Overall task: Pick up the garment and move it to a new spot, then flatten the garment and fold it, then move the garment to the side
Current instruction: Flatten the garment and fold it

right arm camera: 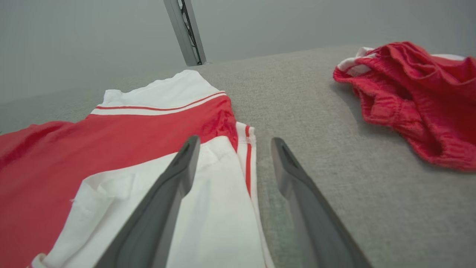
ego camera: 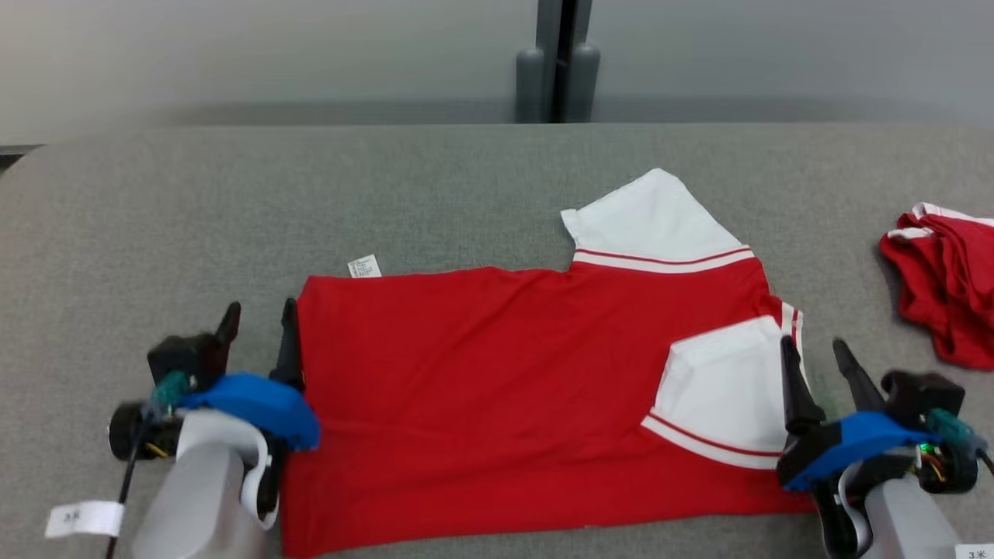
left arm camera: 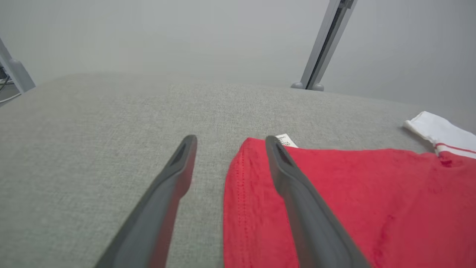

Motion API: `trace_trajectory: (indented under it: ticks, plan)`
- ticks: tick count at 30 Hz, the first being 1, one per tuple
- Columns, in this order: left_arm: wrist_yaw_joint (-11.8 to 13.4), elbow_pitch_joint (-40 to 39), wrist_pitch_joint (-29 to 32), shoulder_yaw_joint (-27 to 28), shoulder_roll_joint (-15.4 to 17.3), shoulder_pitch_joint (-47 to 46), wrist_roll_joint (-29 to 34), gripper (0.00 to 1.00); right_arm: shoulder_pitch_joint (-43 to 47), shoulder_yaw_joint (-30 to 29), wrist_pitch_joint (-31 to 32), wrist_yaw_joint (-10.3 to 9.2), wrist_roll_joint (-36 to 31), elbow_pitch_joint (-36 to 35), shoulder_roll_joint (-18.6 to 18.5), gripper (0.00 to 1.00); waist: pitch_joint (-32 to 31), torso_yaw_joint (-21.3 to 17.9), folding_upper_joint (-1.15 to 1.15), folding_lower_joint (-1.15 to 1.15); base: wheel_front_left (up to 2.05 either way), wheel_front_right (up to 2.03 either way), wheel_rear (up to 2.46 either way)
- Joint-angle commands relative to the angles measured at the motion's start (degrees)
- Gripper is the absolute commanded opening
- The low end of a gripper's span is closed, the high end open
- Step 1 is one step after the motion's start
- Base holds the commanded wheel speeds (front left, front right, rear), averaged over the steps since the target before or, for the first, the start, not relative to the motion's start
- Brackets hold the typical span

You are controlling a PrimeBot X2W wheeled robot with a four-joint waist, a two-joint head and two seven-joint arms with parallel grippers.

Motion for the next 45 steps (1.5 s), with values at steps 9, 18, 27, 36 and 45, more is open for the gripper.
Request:
trace_trajectory:
  ticks: [9,18,27,36,45]
  plan:
    - [-1.3,12.8,1.7,-3.1,3.1,-13.6,0.7,1.0,-8.7,3.3,-0.2,0.0,-0.9,-0.5,-0.4,1.0,7.6,-1.3,0.0,-0.01,0.0,0.0,0.0]
    - [-1.8,19.4,0.4,-6.4,2.6,-17.0,0.8,1.0,-14.0,5.3,-0.2,0.0,-1.3,-0.1,-1.8,1.0,10.3,-1.5,0.0,-0.01,0.0,0.0,0.0]
    - [-1.6,21.9,-0.1,-9.8,2.3,-20.0,-0.3,0.0,-22.1,7.1,2.3,0.0,-2.8,5.1,-4.2,1.0,11.6,0.6,0.0,-0.01,0.0,0.0,0.0]
    - [-0.6,12.8,-0.6,-9.5,0.4,-19.4,0.6,0.0,-32.2,6.2,8.9,0.0,-6.0,14.0,-8.0,1.0,13.1,6.7,0.0,-0.01,0.0,0.0,0.0]
    - [-1.2,6.8,-0.6,-11.2,-2.0,-18.4,1.6,0.0,-40.0,4.7,14.8,-0.01,-10.5,22.5,-11.5,1.0,15.8,12.1,0.0,-0.01,0.0,0.0,0.0]
